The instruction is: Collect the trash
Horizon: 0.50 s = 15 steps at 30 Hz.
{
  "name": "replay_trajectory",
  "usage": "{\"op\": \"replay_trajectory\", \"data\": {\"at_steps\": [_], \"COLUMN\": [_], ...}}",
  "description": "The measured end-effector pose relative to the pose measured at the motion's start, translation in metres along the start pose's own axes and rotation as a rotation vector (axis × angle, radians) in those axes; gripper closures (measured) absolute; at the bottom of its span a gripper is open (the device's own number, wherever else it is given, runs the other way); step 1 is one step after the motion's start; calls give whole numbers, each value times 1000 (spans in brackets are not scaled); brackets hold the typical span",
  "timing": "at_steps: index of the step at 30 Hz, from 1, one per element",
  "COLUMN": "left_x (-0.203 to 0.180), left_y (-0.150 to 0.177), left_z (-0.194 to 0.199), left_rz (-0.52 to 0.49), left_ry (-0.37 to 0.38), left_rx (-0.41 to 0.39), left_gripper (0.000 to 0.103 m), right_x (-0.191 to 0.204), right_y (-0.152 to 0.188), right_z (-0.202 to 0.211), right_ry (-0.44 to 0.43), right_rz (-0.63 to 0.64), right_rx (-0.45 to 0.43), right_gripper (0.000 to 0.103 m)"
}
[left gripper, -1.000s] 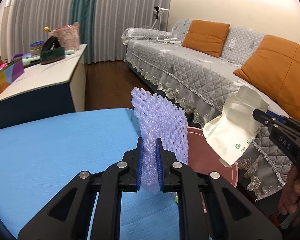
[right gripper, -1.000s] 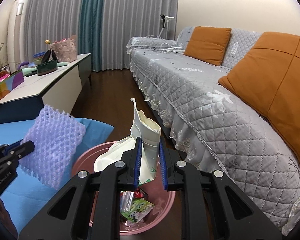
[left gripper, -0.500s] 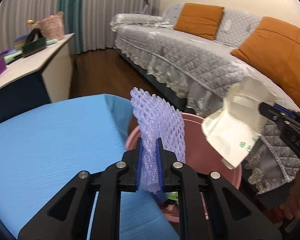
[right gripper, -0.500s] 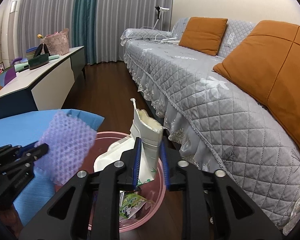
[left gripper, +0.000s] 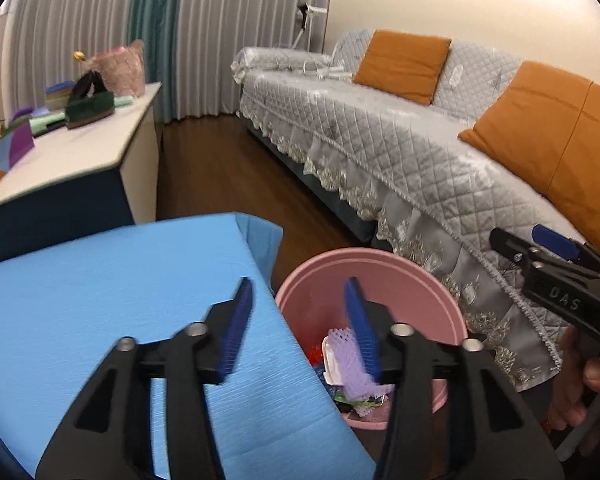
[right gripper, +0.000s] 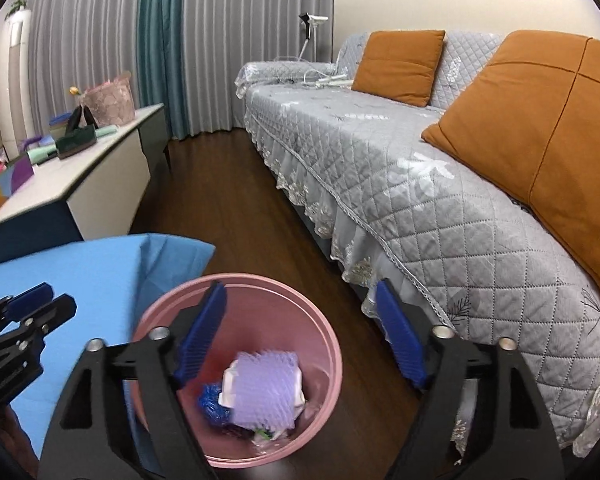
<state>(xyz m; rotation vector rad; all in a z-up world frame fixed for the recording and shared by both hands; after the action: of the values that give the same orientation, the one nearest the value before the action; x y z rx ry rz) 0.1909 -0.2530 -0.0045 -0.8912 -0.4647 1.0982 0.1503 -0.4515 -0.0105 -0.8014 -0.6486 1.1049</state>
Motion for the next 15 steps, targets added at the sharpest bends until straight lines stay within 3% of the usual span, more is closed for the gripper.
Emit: {"op": "replay_trajectory", "data": {"at_steps": [4,9,15], "left_x": [7,23,45], "left_y": [-9,-12,1], "left_z": [37,87,142], "left_rz": [11,34,48], "left_ry": [-1,-23,-93], "left_rx": [-60,-115,-144], "left_gripper": [29,11,8], "right_x": [15,37,72], "right_y": [-9,-15,-15], "right_z": [22,50,92], "right_ry": [-45,-112,-152], "right_rz": [-7,0,50], "right_rx": [-37,-55,-111], "right_gripper": [5,5,5]}}
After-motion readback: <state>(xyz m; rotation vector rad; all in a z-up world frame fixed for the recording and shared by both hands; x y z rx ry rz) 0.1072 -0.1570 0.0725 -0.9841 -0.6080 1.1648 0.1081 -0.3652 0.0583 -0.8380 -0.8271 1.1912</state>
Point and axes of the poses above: each gripper's, at about its wrist camera, not at the fingertips, and z roughly against the way its jaws point, x to its left, y to its underside, the point moved 3 cm from there along -z, roughly the way its jaws point, and after that the axes turned 1 degree about -y, right-handed, at the moved point
